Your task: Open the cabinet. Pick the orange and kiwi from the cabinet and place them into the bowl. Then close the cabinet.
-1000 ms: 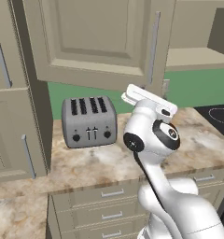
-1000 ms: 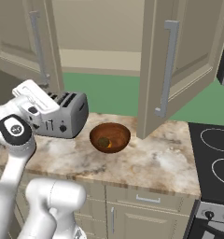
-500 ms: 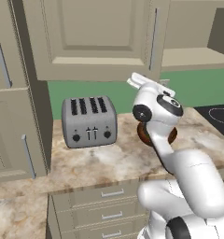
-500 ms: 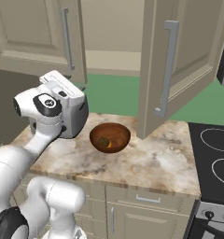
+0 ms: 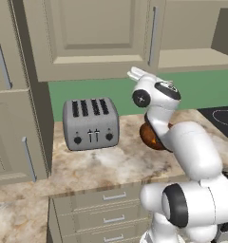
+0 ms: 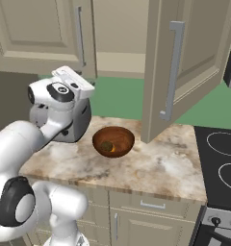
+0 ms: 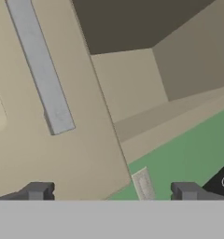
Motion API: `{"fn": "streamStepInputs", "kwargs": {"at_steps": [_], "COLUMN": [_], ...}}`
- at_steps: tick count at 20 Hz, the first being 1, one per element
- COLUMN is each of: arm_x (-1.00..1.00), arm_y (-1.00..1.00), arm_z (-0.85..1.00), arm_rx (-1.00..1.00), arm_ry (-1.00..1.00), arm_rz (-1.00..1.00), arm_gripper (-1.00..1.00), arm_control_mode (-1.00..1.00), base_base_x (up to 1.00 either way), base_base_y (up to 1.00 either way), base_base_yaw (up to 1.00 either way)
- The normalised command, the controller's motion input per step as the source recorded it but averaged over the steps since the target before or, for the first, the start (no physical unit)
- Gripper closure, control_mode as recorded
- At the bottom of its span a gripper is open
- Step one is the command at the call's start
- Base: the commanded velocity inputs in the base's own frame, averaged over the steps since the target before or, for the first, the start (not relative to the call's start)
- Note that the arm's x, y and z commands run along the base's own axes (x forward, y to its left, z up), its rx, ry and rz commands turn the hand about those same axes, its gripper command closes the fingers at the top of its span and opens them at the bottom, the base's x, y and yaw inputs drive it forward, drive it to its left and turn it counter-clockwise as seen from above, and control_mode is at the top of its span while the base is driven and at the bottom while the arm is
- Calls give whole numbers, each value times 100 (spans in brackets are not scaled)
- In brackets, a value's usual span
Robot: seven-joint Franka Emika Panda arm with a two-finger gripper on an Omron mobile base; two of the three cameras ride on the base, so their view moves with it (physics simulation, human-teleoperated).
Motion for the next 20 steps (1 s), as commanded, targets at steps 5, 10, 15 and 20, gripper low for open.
{"fn": "streamStepInputs", "kwargs": {"at_steps": [5,10,15,20], "arm_x": [-2,-100,-100,-100], "arm_y": [-3,0,0,-17], "arm_z": [0,0,12,61], "arm_rx": [3,7,10,16], "arm_ry": [2,0,4,22], "arm_rz": [0,0,0,-2], "arm_gripper": [-100,-100,-100,-100], "arm_control_mode": [-100,-100,-100,-100], "base_base_x": [0,0,0,0], "base_base_y": [0,0,0,0], "base_base_yaw": [0,0,0,0]}}
